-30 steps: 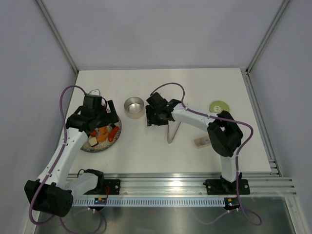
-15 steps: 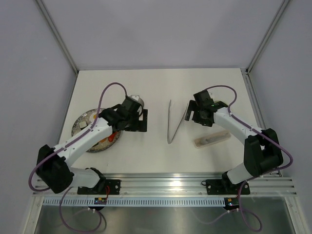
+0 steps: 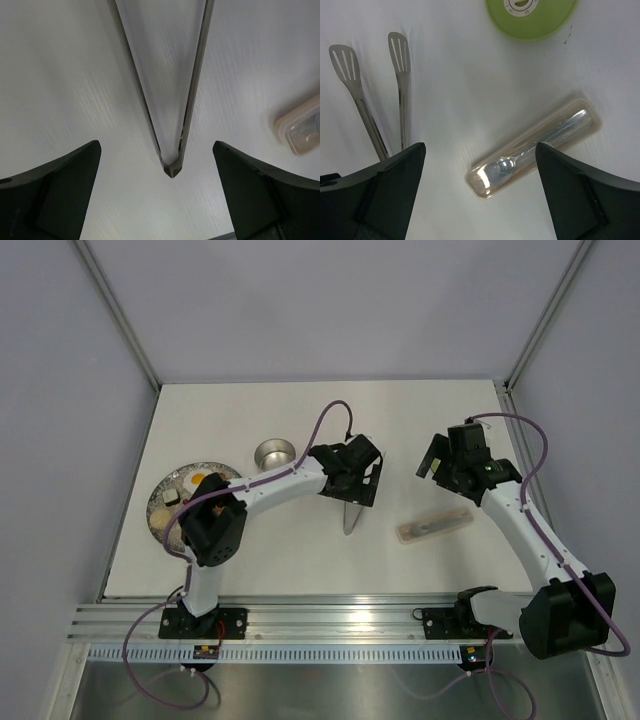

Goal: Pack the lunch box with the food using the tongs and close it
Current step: Pick up the clamp at the center of the board.

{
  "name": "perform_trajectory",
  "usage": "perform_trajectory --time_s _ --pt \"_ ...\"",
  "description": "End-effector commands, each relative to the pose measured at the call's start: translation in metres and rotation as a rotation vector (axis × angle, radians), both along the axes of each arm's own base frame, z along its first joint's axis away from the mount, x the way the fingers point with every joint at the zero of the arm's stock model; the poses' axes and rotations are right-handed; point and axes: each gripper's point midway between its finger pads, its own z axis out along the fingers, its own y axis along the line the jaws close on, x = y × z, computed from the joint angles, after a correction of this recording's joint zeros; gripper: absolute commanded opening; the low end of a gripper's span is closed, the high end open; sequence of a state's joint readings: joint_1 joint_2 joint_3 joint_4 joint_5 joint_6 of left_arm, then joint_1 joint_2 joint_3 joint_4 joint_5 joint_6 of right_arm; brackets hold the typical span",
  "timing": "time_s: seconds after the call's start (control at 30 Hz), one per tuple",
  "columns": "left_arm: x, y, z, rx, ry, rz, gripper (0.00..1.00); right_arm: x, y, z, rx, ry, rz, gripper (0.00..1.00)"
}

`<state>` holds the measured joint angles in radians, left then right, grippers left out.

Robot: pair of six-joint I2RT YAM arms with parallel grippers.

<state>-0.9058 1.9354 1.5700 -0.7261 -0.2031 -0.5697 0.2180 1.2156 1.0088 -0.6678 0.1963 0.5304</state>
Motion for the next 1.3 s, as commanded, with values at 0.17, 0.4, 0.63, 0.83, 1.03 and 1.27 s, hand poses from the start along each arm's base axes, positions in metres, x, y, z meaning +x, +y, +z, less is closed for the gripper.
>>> perform_trajectory --time_s 0.17,0.4,0.63,0.83,1.03,1.27 --pt "0.028 -0.04 -0.011 -0.048 -0.014 -0.026 0.99 -0.018 -0.019 0.015 -0.052 -0.023 -0.025 1.0" --pt "0.036 -0.045 -0.036 -0.012 0.005 -0.013 0.99 -0.019 -0.019 0.013 -0.055 -0.016 -0.02 0.99" --pt "0.047 -0.045 -0.055 0.003 -0.025 0.032 0.97 -0.02 -0.017 0.009 -0.044 -0.013 -0.016 0.99" --pt "0.051 -0.041 -0.072 0.01 -0.039 0.048 0.92 -0.022 -0.017 0.008 -0.038 -0.008 -0.016 1.0" --pt "0.052 -0.037 -0.083 0.022 -0.024 0.052 0.83 -0.025 -0.017 0.008 -0.033 -0.009 -0.018 0.99" --pt "0.049 -0.028 -0.071 0.032 -0.05 0.034 0.42 -0.026 -0.016 0.012 -0.023 -0.018 -0.021 1.0"
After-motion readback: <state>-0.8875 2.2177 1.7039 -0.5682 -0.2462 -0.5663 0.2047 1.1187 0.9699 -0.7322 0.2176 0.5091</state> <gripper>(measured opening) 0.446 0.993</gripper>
